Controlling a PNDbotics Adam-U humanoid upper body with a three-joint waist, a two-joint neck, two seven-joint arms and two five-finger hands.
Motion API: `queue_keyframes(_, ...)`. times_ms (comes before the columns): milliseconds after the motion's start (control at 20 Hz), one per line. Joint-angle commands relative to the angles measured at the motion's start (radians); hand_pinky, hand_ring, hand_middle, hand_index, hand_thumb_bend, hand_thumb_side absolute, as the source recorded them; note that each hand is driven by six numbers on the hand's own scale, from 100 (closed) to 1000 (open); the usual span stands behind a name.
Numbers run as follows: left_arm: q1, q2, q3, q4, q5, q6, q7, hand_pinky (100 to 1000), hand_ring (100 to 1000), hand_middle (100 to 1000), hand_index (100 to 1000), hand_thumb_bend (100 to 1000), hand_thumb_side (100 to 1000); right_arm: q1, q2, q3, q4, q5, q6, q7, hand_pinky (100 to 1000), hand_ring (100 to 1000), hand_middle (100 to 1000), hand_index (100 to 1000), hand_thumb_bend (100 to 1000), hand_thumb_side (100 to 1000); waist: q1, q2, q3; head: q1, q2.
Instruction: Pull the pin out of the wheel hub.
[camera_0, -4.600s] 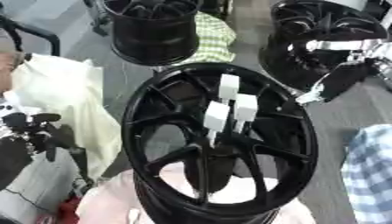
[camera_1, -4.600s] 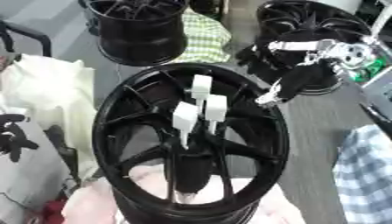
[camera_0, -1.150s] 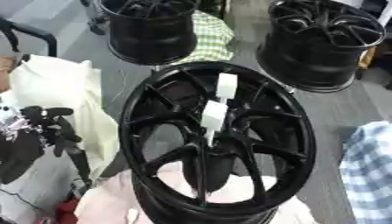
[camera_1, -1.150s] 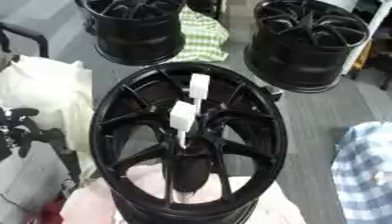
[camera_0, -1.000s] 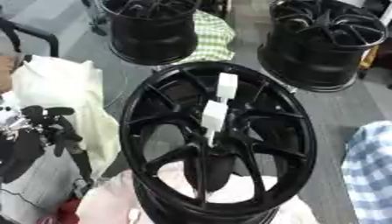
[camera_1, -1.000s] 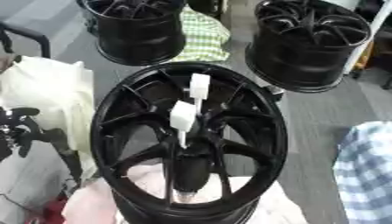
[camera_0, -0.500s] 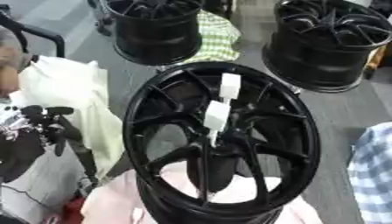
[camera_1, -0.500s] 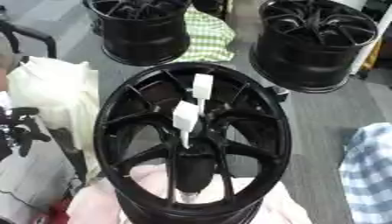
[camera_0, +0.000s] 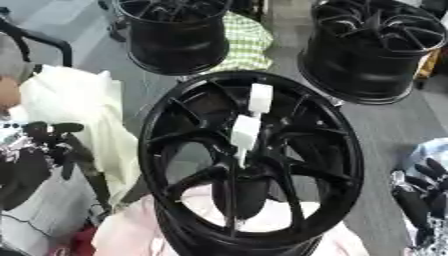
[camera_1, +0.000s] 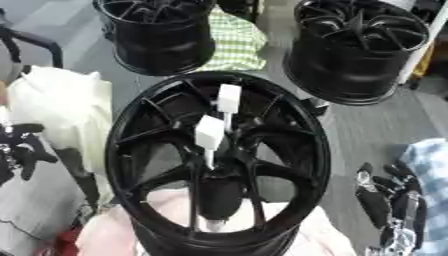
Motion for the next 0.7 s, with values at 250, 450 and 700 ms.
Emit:
queue_keyframes(250, -0.003, 0.013, -0.004, -0.015, 0.003, 0.003, -0.001, 735, 331, 537, 829, 100, 930, 0.002, -0.001, 0.011, -0.012, 0.005, -0.007, 0.008, 716, 668, 731, 852, 231, 196, 0.0, -0.006, -0.006, 0.002, -0.002)
queue_keyframes(450, -0.003, 0.012, -0.006, -0.015, 0.001, 0.0, -0.001, 736, 322, 537, 828, 100, 931, 0.0, 0.002, 0.012, -0.008, 0.001, -0.002, 0.004, 714, 663, 726, 844, 217, 187, 0.0, -0.003, -0.005, -0.001, -0.002)
queue_keyframes(700, -0.003, 0.012, -0.007, -0.014, -0.001, -0.004, -0.001, 736, 321, 538, 828, 100, 932, 0.0, 0.004, 0.01, -0.004, 0.002, 0.001, 0.003, 714, 662, 724, 843, 213, 184, 0.001, -0.002, -0.008, -0.002, -0.002)
